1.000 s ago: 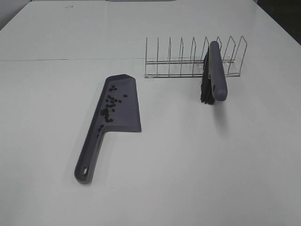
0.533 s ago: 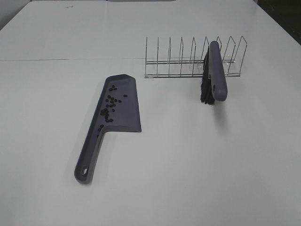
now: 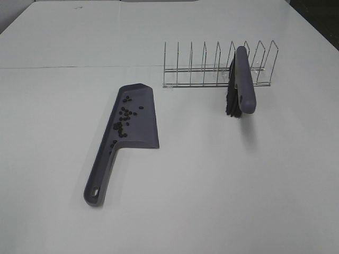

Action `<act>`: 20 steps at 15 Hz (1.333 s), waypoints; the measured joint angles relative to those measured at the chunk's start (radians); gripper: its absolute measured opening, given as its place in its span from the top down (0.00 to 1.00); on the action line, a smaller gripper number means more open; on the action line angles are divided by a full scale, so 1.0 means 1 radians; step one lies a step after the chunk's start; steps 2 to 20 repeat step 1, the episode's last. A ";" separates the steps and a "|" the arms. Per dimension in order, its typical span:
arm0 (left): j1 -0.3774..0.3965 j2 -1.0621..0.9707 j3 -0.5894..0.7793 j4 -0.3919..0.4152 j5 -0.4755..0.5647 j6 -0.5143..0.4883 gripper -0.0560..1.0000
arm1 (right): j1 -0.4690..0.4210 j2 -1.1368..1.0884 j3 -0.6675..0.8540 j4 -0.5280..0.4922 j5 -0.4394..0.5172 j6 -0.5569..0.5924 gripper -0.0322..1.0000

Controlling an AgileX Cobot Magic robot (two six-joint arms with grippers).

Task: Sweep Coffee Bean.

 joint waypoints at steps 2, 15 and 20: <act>0.000 0.000 0.000 0.000 0.000 0.000 0.27 | 0.000 0.000 0.000 0.000 0.000 0.000 0.28; 0.000 0.000 0.000 0.000 0.000 0.000 0.27 | 0.000 0.000 0.000 0.000 0.000 0.000 0.28; 0.000 0.000 0.000 0.000 0.000 0.000 0.27 | 0.000 0.000 0.000 0.000 0.000 0.000 0.28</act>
